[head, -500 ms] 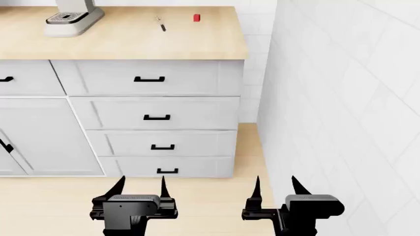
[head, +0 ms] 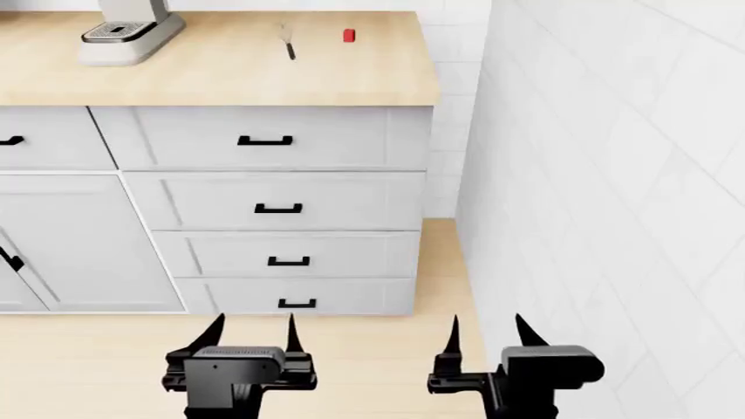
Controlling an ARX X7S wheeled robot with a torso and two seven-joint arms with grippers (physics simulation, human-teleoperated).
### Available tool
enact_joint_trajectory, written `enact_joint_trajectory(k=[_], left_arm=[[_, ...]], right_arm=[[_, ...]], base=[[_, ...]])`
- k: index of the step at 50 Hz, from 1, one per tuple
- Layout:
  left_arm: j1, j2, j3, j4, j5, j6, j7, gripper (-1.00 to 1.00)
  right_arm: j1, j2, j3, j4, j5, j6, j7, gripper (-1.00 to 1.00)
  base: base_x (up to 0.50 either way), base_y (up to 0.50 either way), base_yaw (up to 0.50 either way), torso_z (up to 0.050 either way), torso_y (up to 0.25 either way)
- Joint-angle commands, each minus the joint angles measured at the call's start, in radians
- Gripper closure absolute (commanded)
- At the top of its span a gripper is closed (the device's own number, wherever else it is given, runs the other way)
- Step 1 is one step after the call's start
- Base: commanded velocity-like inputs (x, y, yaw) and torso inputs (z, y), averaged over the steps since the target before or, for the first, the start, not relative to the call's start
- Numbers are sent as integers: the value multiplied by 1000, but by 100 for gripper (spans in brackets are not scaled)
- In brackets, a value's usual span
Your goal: Pick the whisk from the counter and place it in the cabinet.
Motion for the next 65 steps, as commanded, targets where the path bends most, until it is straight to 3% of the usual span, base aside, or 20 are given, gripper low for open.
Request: enact_joint_trajectory(k=[1, 6, 15, 28, 33, 44, 54, 65], left_arm=[[-5, -30, 25, 67, -42, -106, -8, -100], [-12, -62, 18, 243, -103, -320, -2, -100], [-102, -108, 9, 515, -175, -668, -42, -100], [-287, -142, -49, 731, -232, -984, -108, -100], [-397, -132, -125, 769, -300, -1107, -105, -100], [-637, -134, -239, 853, -409, -1367, -97, -100], [-779, -150, -262, 806, -419, -1419, -111, -100], [-955, -192, -261, 701, -405, -1440, -127, -100]], right_arm=[[13, 35, -51, -58, -44, 113, 33, -100], [38, 74, -88, -260, -64, 415, -17, -100], [120, 90, -47, -519, -17, 696, -54, -100], [316, 80, 10, -668, 58, 996, -78, -100], [452, 65, 52, -683, 93, 1125, -85, -100], [636, 53, 85, -643, 126, 1232, -87, -100], [806, 22, 111, -574, 168, 1358, -93, -100], [962, 2, 140, -462, 190, 1380, -81, -100]], base=[[0, 0, 0, 0, 0], [0, 0, 0, 0, 0], [0, 0, 0, 0, 0], [0, 0, 0, 0, 0], [0, 0, 0, 0, 0], [0, 0, 0, 0, 0], [0, 0, 0, 0, 0], [0, 0, 0, 0, 0]])
